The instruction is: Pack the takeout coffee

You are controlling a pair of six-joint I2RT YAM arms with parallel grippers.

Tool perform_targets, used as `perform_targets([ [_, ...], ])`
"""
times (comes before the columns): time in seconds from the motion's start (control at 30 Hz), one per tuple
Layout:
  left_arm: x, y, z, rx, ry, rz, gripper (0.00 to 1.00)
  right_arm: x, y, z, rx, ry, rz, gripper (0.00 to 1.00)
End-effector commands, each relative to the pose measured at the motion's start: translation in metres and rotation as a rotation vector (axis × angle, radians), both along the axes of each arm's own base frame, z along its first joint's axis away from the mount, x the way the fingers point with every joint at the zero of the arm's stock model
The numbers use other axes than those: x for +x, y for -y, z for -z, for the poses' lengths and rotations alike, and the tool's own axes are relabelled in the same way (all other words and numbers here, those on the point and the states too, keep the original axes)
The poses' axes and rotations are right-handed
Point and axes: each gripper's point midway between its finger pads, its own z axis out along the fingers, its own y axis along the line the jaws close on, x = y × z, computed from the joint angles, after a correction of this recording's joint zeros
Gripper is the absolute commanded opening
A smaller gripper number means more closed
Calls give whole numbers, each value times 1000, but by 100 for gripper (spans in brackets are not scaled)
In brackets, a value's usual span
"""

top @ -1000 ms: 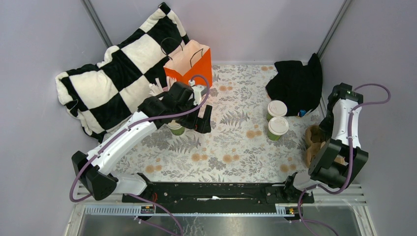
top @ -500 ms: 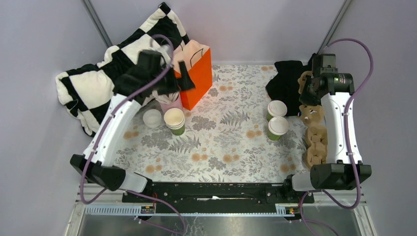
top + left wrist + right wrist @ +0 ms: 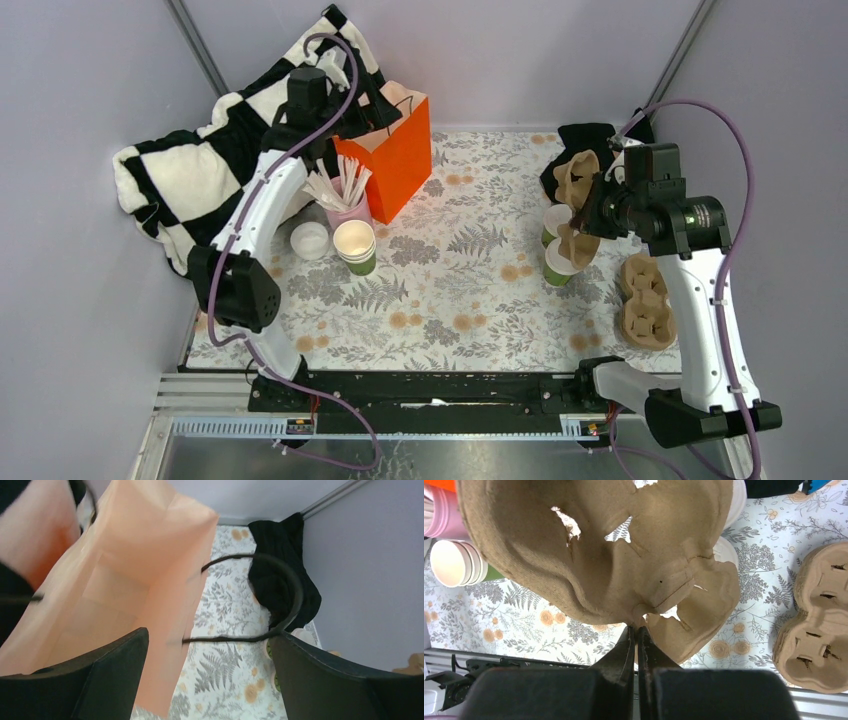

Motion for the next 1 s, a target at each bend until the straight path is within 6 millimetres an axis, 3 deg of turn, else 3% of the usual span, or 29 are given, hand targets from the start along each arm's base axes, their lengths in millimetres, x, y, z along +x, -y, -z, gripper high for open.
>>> perform_targets([
  [0.0, 21, 24, -43, 17, 310, 116, 92, -4, -13, -19, 38, 75, -47, 0],
  [0.1, 25, 39, -35, 71, 343, 145, 83, -6, -17, -23, 59, 86, -65, 0],
  [0.23, 33, 45, -26, 133, 366, 95, 57, -6, -16, -24, 54, 94, -66, 0],
  [0.4, 20, 75, -41, 147, 435, 106, 16, -4, -16, -26, 59, 122, -53, 0],
  [0.6, -20, 126, -42, 94, 378, 205, 7, 1, -11, -33, 45, 158, -28, 0],
  [0.73, -66, 150, -36, 109, 333, 328, 5, 7, -16, -33, 50, 168, -61, 0],
  [0.9, -126, 144, -12, 206, 223, 465, 1, 12, -31, -48, 81, 231, -169, 0],
  [0.97, -148, 133, -7, 241, 185, 498, 1, 13, -40, -55, 99, 257, -232, 0],
])
